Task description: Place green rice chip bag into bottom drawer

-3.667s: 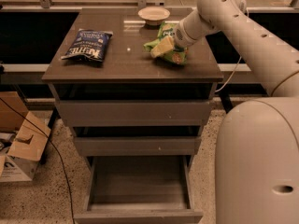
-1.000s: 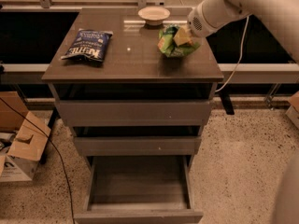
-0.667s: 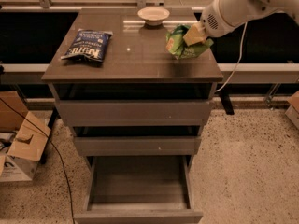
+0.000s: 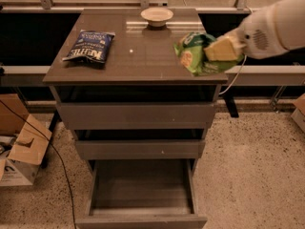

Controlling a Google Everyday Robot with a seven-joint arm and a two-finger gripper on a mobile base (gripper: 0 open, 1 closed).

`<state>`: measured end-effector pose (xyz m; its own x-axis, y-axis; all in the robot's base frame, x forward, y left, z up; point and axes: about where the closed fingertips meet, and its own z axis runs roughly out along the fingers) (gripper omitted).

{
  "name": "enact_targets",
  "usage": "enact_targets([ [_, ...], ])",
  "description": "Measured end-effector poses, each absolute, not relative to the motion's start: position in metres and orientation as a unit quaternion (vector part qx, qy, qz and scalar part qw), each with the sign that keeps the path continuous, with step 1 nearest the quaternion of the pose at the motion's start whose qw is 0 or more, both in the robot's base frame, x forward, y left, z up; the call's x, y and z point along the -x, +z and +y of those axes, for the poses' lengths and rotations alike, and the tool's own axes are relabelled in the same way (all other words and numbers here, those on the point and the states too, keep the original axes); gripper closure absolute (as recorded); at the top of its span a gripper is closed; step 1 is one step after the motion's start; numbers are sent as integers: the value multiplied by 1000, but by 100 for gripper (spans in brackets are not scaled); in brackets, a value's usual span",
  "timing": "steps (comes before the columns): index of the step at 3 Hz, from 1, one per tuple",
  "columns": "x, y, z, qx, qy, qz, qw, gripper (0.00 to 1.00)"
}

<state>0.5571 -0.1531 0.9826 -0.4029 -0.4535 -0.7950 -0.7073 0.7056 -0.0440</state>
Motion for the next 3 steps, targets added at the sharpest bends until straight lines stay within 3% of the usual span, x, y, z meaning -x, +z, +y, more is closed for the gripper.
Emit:
enact_targets([
  [2,-460,931,-189,323,270,808,411,100],
  [3,-454,864,-193,272,352,814,375,100],
])
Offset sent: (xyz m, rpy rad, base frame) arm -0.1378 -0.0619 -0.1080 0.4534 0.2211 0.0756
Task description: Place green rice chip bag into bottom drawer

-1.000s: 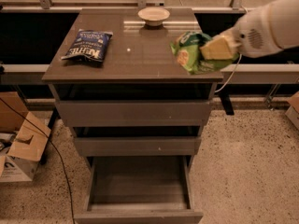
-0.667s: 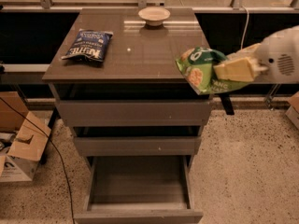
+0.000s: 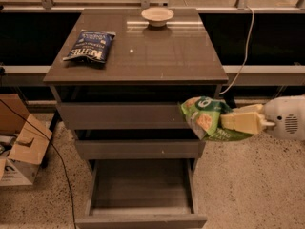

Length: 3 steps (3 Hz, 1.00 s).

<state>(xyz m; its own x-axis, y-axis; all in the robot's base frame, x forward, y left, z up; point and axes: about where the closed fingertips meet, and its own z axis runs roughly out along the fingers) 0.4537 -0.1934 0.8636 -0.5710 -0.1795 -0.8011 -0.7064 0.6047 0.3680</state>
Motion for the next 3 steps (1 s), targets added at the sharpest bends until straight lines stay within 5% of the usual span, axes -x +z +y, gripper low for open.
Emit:
enact_targets([
  [2,-458,702,-195,168,465,831,253,100],
  [3,-458,698,-192,171,467,831,250,100],
])
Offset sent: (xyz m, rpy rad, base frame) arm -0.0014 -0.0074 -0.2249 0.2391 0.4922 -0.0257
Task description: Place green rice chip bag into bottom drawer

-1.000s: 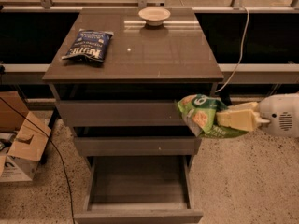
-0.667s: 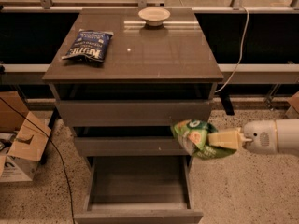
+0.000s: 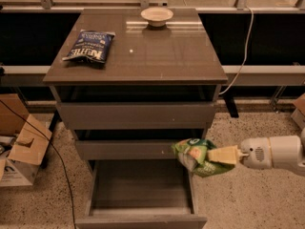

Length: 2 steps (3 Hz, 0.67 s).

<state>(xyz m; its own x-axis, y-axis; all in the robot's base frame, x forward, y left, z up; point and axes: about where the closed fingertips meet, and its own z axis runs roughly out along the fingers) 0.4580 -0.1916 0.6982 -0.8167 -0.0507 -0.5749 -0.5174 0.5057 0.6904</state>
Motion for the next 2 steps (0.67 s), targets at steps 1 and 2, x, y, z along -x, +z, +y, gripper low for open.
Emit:
enact_targets([
  [1,-460,683,-175,183,473,829,235,100],
  [2,-461,643,-138,202,498,819,202,100],
])
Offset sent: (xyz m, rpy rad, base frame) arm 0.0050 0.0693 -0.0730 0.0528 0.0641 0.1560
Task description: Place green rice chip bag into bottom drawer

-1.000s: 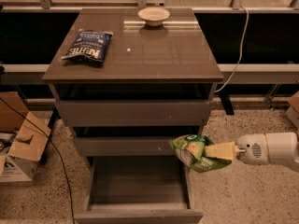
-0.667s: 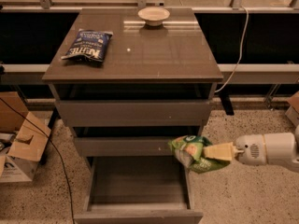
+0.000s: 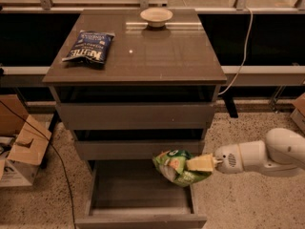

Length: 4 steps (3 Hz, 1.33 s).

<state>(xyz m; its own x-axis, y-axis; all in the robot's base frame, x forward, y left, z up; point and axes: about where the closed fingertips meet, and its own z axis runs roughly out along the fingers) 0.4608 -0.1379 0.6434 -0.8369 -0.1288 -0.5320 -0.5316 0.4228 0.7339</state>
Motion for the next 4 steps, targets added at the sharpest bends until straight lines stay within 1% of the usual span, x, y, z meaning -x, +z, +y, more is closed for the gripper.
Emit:
enact_targets([
  [1,-459,605,-109,206,516,814,169,100],
  [2,-460,542,-68,184,542,809,133,100],
  [3,-463,507,-44,170,553,806,122,100],
  [4,-466,477,-18,163,548,810,131,100],
])
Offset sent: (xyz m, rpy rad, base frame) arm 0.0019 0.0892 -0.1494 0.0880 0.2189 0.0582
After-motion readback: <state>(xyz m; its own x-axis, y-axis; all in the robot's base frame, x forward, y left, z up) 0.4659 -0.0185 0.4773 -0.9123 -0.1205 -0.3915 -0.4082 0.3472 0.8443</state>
